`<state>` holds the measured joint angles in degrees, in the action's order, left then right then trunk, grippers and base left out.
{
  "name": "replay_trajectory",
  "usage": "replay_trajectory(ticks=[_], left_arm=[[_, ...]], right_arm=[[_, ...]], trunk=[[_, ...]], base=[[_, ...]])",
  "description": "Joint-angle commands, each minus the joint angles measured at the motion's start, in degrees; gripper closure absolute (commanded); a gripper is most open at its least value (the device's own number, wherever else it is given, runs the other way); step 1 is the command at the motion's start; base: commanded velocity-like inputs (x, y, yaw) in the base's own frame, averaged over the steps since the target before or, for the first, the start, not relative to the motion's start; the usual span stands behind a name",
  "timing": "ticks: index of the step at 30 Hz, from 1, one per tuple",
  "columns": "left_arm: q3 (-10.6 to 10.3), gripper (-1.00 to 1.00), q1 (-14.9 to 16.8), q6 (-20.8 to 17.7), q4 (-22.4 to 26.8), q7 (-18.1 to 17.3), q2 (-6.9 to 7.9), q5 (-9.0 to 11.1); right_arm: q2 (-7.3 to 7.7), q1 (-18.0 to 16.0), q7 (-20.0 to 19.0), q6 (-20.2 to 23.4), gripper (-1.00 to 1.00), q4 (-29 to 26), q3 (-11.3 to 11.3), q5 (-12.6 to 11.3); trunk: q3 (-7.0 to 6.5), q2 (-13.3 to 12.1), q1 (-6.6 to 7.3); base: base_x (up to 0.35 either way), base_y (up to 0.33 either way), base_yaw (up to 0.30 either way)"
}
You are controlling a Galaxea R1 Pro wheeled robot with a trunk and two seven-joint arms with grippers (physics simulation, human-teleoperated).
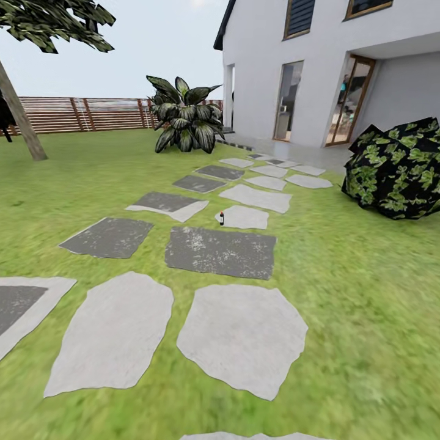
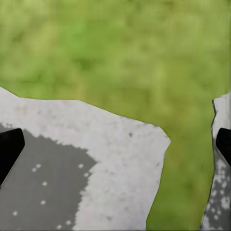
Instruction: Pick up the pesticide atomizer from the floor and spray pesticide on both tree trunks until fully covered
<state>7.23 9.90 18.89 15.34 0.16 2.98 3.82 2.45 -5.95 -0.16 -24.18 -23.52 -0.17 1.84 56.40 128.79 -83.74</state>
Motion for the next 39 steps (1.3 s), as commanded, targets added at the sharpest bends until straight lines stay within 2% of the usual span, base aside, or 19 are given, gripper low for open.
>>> replay_trajectory(ticks=[1,39], left_arm=[[-0.1,-1.00,0.0,0.2,0.0,0.0,0.01,0.4],[-0.1,-1.00,0.0,0.2,0.0,0.0,0.01,0.4]], right_arm=[[0.01,0.0,0.0,-0.2,-1.00,0.0,0.0,0.2],[-0.05,0.0,0.0,-0.2,-1.00,0.0,0.0,0.2]], trunk=[[0.05,0.0,-0.02],[0.05,0.0,-0.02]], base=[[0.339,0.000,0.000],[0.339,0.000,0.000]])
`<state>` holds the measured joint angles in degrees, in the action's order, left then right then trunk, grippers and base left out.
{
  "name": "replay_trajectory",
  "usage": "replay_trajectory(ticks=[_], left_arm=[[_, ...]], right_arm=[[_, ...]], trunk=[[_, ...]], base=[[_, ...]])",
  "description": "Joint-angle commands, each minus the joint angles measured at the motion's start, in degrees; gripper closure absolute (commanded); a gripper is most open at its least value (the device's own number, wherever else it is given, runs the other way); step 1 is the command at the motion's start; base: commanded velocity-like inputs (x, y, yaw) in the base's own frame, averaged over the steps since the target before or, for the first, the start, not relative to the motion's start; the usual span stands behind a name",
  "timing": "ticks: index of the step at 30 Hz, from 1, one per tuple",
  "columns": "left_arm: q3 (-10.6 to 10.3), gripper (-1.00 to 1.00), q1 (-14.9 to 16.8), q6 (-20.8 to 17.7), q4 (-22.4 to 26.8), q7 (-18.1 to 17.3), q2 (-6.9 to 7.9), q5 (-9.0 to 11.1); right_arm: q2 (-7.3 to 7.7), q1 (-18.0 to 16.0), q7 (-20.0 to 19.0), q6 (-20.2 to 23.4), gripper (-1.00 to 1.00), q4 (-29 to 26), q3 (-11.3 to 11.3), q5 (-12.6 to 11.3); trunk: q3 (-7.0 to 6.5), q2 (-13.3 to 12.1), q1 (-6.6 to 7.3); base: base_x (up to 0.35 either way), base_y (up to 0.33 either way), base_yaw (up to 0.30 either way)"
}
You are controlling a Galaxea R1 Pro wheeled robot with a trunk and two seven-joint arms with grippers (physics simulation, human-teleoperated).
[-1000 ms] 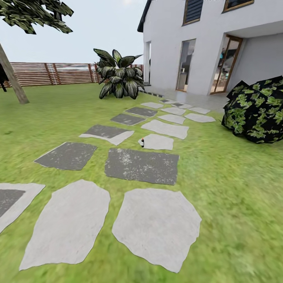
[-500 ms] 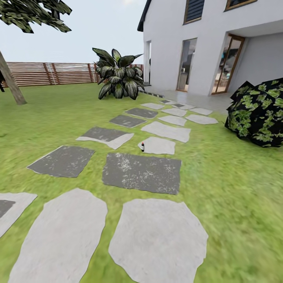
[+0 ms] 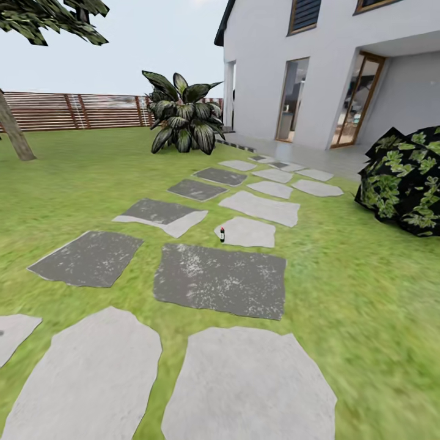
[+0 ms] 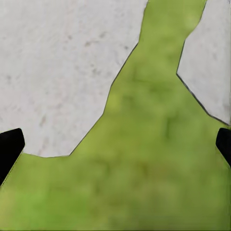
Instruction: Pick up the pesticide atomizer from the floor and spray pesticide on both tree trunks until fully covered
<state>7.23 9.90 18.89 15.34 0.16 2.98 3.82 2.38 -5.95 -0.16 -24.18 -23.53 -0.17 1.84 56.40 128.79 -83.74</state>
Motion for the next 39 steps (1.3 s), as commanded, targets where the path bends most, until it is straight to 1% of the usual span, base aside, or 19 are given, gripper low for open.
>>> replay_trajectory(ticks=[1,33,39], left_arm=[[-0.1,-1.00,0.0,0.2,0.0,0.0,0.01,0.4],[-0.1,-1.00,0.0,0.2,0.0,0.0,0.01,0.4],[-0.1,-1.00,0.0,0.2,0.0,0.0,0.01,0.4]], right_arm=[[0.01,0.0,0.0,-0.2,-1.00,0.0,0.0,0.2],[0.08,0.0,0.1,-0.2,-1.00,0.0,0.0,0.1],[0.08,0.0,0.1,-0.3,-1.00,0.0,0.0,0.2]], trunk=[[0.05,0.0,-0.02],[0.05,0.0,-0.02],[0.05,0.0,-0.02]], base=[[0.338,0.000,0.000],[0.339,0.000,0.000],[0.339,0.056,-0.001]])
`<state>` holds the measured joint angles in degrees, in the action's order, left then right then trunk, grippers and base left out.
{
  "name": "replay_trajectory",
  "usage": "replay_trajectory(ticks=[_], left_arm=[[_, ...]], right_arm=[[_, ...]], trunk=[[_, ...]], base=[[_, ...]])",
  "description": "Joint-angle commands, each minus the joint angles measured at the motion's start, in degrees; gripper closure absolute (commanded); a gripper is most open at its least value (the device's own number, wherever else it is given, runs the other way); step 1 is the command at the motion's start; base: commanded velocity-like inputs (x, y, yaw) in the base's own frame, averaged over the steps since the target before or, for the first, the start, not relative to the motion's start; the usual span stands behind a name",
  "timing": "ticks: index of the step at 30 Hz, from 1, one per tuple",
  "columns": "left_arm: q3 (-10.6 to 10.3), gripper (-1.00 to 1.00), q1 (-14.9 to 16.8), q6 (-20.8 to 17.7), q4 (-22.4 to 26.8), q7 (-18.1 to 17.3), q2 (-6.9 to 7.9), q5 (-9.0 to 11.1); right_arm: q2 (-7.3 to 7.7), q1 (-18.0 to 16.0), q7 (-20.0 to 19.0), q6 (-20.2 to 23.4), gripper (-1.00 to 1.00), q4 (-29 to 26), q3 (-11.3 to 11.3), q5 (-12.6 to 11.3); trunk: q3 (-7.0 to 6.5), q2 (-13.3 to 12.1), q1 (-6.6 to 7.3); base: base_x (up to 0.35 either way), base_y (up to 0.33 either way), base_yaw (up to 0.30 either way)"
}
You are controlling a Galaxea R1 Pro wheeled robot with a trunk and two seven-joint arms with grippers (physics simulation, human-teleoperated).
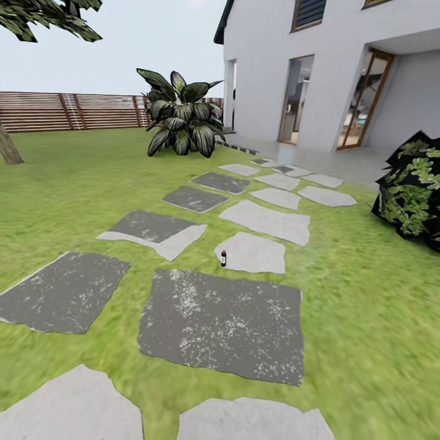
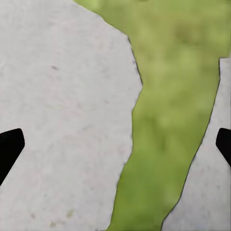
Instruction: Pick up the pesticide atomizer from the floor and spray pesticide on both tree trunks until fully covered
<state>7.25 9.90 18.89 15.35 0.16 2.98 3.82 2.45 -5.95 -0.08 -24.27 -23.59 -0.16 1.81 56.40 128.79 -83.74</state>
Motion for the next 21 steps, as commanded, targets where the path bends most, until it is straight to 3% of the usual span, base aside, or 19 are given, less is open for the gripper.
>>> replay_trajectory(ticks=[1,9,21], left_arm=[[-0.1,-1.00,0.0,0.2,-0.1,0.0,0.01,0.4],[-0.1,-1.00,0.0,0.2,-0.1,0.0,0.01,0.4],[-0.1,-1.00,0.0,0.2,-0.1,0.0,0.01,0.4]], right_arm=[[0.01,0.0,0.0,-0.2,-1.00,0.0,0.0,0.2],[0.01,0.0,0.0,-0.2,-1.00,0.0,0.0,0.2],[0.01,0.0,0.0,-0.2,-1.00,0.0,0.0,0.2]], trunk=[[0.05,0.0,-0.02],[0.05,0.0,-0.02],[0.05,0.0,-0.02]], base=[[0.339,0.072,-0.016],[0.339,0.076,-0.117],[0.339,0.077,-0.246]])
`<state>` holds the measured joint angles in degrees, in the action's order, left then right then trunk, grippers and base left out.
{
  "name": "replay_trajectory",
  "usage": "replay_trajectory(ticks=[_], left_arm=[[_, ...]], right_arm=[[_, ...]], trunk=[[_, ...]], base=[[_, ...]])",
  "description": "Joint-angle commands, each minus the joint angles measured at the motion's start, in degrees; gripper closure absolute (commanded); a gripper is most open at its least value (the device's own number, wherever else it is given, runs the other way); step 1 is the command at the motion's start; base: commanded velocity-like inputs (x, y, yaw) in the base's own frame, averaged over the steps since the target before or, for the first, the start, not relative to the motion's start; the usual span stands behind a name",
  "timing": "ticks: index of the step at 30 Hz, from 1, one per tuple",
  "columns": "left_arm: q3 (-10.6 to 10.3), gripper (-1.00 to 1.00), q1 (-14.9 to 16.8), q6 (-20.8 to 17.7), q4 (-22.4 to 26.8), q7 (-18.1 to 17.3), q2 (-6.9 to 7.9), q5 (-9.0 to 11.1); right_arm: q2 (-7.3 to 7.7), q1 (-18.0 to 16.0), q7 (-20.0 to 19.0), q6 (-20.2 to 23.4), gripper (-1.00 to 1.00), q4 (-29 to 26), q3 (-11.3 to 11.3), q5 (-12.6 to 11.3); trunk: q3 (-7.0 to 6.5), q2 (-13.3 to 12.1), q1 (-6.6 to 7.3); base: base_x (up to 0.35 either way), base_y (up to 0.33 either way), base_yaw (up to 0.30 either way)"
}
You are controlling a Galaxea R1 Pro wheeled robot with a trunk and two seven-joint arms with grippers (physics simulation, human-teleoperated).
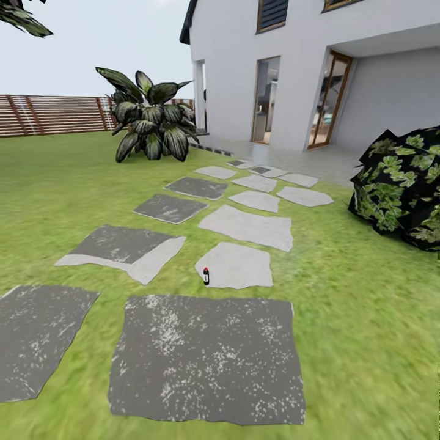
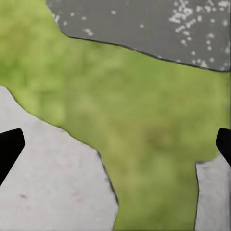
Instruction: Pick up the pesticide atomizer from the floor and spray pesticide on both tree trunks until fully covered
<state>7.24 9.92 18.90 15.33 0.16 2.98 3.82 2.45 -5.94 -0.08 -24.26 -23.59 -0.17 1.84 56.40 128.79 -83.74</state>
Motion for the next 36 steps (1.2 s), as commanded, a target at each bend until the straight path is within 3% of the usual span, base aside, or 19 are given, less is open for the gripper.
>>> replay_trajectory(ticks=[1,8,36], left_arm=[[-0.1,-1.00,0.0,0.2,0.0,0.0,0.01,0.4],[-0.1,-1.00,0.0,0.2,0.0,0.0,0.01,0.4],[-0.1,-1.00,0.0,0.2,0.0,0.0,0.01,0.4]], right_arm=[[0.01,0.0,0.0,-0.2,-1.00,0.0,0.0,0.2],[-0.05,0.0,0.0,-0.2,-1.00,0.0,0.0,0.2],[-0.07,0.0,0.0,-0.2,-1.00,0.1,0.0,0.2]], trunk=[[0.05,0.0,-0.02],[0.05,0.0,-0.02],[0.05,0.0,-0.02]], base=[[0.339,0.078,-0.262],[0.317,0.140,-0.178],[0.276,0.222,-0.002]])
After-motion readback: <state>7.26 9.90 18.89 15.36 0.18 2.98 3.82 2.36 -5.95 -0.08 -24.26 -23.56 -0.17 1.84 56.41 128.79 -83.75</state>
